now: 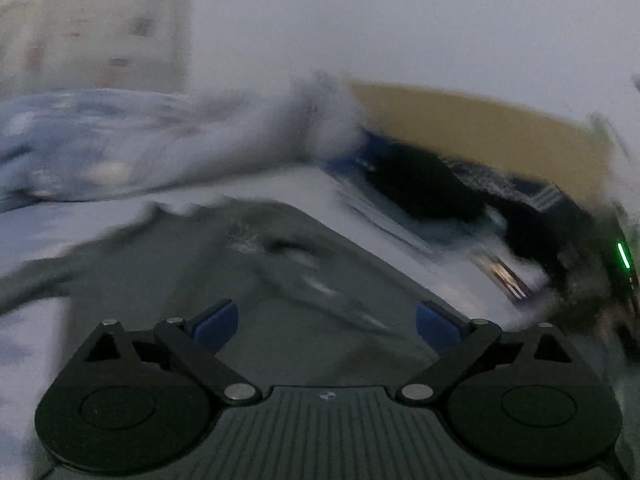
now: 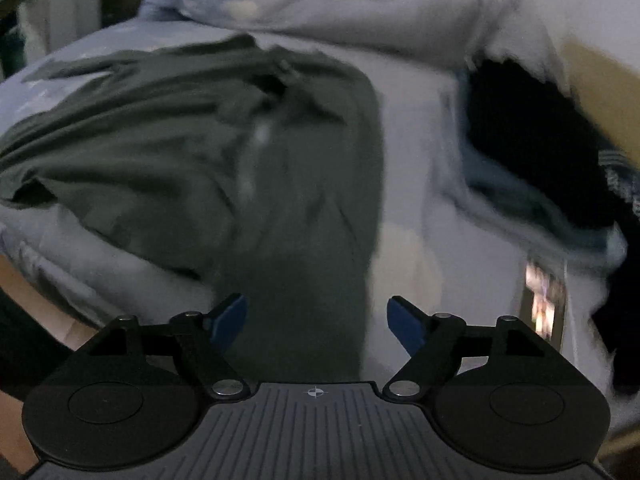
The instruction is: Fold clothes
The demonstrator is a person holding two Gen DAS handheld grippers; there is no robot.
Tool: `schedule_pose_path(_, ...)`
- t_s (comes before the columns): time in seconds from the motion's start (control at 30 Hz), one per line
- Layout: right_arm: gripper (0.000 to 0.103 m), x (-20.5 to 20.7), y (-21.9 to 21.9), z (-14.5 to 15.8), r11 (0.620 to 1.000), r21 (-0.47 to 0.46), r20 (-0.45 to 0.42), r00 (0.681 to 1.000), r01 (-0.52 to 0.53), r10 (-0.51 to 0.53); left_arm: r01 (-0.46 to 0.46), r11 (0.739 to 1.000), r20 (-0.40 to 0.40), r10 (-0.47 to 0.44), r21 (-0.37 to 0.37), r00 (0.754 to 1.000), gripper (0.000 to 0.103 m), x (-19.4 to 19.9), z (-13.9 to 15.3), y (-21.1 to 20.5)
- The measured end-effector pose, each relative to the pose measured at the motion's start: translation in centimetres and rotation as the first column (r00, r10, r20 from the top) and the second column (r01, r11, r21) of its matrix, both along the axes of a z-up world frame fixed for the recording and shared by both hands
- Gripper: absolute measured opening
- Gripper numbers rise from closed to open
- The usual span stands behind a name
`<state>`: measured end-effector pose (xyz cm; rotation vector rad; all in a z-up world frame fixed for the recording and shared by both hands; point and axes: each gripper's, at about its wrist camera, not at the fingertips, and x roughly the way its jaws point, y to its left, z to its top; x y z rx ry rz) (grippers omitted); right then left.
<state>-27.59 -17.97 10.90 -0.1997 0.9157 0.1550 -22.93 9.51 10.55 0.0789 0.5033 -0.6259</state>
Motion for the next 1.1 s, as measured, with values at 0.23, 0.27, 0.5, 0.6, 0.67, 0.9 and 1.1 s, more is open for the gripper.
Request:
schedule_pose_path(0.23,0.077,0.1,-3.9,-2.8,0.999,0.047,-0.106,0.994,0.025,-0.020,0.137,0.974,-0.048,-0.130,0.182,0.990,0.100,-0.7,-6.6,-9.4)
schedule_pose_path(0.27,0.074,0.0,-4.0,-3.3,0.999,0.046,-0.119,0.993,0.019,-0.013,0.140,0.972,-0.063,-0.131,0.187,0.989,0.099,-0.5,-7.0,-9.7)
schedule_pose_path(0.5,0.005,1.3,-4.5,-6.8,0.996,0.091,-0.201,0.980,0.009,0.009,0.164,0.956,-0.093,-0.145,0.244,0.985,0.098,-0.1,-8.2,-12.4)
schedule_pose_path(0.6,0.005,0.5,-5.5,-5.6,0.990,0.139,-0.160,0.987,0.024,-0.001,0.166,0.941,-0.088,-0.147,0.294,0.985,0.097,0.2,-8.4,-13.9)
schedule_pose_path(0.67,0.005,0.1,-7.3,-4.1,0.982,0.175,-0.125,0.991,0.070,-0.048,0.169,0.928,-0.088,-0.147,0.333,0.985,0.095,0.6,-8.8,-14.9)
schedule_pose_path(0.9,0.005,-0.1,-12.2,-0.3,0.957,0.233,-0.025,0.985,0.171,-0.170,0.120,0.896,-0.149,-0.061,0.427,0.987,0.058,2.4,-11.3,-17.3)
schedule_pose_path(1.1,0.005,0.9,-12.6,-0.6,0.962,0.233,-0.012,0.989,0.146,-0.147,0.086,0.909,-0.164,-0.019,0.409,0.986,0.005,2.7,-10.2,-16.7)
